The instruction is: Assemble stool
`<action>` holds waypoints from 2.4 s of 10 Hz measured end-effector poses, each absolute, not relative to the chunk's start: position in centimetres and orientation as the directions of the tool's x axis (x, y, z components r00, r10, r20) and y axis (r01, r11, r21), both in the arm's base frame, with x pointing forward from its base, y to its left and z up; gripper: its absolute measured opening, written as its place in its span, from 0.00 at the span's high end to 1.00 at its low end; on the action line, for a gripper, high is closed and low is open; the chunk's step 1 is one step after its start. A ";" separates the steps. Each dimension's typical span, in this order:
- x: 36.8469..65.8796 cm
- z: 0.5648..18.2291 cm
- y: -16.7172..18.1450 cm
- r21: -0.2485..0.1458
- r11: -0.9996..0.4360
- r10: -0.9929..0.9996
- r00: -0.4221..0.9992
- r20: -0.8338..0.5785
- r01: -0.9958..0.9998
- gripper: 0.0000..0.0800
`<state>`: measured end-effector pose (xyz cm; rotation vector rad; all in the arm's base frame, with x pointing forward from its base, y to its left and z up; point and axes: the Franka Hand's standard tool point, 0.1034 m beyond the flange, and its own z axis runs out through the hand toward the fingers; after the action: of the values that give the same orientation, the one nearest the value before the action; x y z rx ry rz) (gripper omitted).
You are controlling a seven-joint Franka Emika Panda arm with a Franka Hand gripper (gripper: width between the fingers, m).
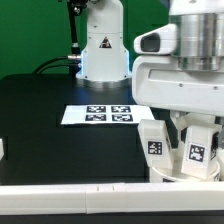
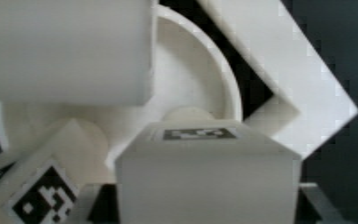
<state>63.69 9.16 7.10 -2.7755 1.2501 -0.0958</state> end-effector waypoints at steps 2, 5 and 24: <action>63.7 7.1 9.3 -0.115 -0.552 -0.832 0.555 0.002 -0.826 0.58; 64.0 7.5 9.3 -0.127 -0.121 -0.989 0.130 -0.065 -0.984 0.58; 64.2 10.7 12.9 -0.235 0.018 -0.990 0.016 -0.142 -0.972 0.19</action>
Offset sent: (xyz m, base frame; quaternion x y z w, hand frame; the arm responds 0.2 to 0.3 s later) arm 0.0033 -0.0105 0.0143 -0.0009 -0.0187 0.2710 0.9624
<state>64.19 12.94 10.68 -2.0281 2.0310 -0.0968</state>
